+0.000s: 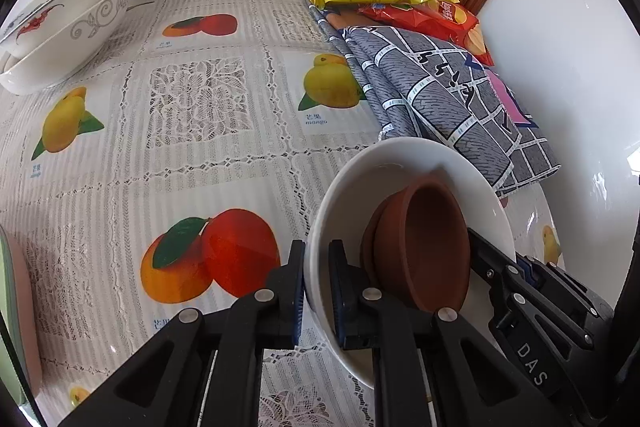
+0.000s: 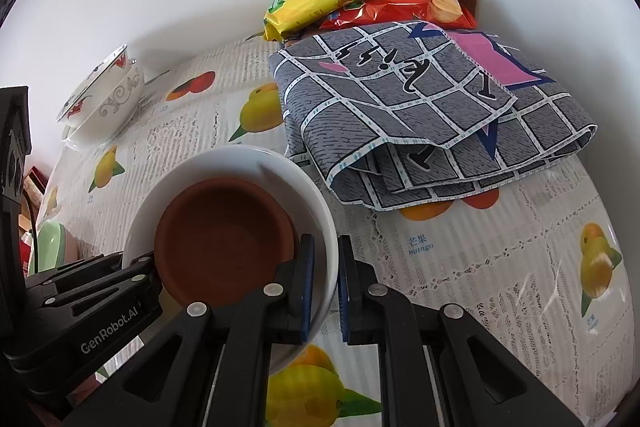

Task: Organize plates and bowls
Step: 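Close the right gripper on the white bowl rim while the left grips the rim too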

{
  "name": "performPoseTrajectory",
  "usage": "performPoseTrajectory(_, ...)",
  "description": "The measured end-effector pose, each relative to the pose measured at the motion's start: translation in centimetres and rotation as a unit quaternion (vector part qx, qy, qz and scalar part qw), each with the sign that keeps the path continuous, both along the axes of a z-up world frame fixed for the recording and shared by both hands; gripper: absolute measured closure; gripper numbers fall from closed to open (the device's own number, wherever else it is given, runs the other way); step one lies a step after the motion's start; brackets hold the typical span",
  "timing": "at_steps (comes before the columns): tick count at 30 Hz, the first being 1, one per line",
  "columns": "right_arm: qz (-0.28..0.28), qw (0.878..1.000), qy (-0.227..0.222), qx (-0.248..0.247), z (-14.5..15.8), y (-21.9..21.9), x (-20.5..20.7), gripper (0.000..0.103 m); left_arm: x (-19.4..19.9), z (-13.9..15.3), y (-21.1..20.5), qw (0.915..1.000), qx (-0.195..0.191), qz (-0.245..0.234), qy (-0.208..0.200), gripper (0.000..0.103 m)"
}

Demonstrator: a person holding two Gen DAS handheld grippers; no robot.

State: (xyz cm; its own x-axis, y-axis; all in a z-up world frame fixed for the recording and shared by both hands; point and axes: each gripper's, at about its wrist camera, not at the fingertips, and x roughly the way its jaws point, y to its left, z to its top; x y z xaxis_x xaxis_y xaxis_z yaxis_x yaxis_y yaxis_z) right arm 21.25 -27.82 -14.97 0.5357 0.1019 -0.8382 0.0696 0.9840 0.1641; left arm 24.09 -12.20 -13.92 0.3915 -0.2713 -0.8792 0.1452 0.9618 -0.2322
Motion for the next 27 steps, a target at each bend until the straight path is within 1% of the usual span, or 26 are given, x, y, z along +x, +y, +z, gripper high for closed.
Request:
performPoseTrajectory(6, -0.004, 1.0, 0.003, 0.005, 0.1, 0.2, -0.6, 0.092, -0.6, 0.1, 0.2, 1.0, 0.002, 0.002, 0.0, 0.092)
performPoseTrajectory(10, 0.0, 1.0, 0.002, 0.003, 0.3, 0.5, -1.2, 0.093, -1.1, 0.3, 0.7, 0.9999, -0.006, 0.009, 0.003, 0.092)
performPoseTrajectory(15, 0.003, 1.0, -0.002, 0.001, 0.9, 0.8, -1.8, 0.093, -1.6, 0.8, 1.1, 0.9999, -0.007, 0.009, 0.0, 0.092)
performPoseTrajectory(27, 0.012, 1.0, -0.027, 0.004, 3.6, 1.8, -3.2, 0.093, -2.9, 3.8, 2.1, 0.9996, -0.007, 0.013, -0.025, 0.092)
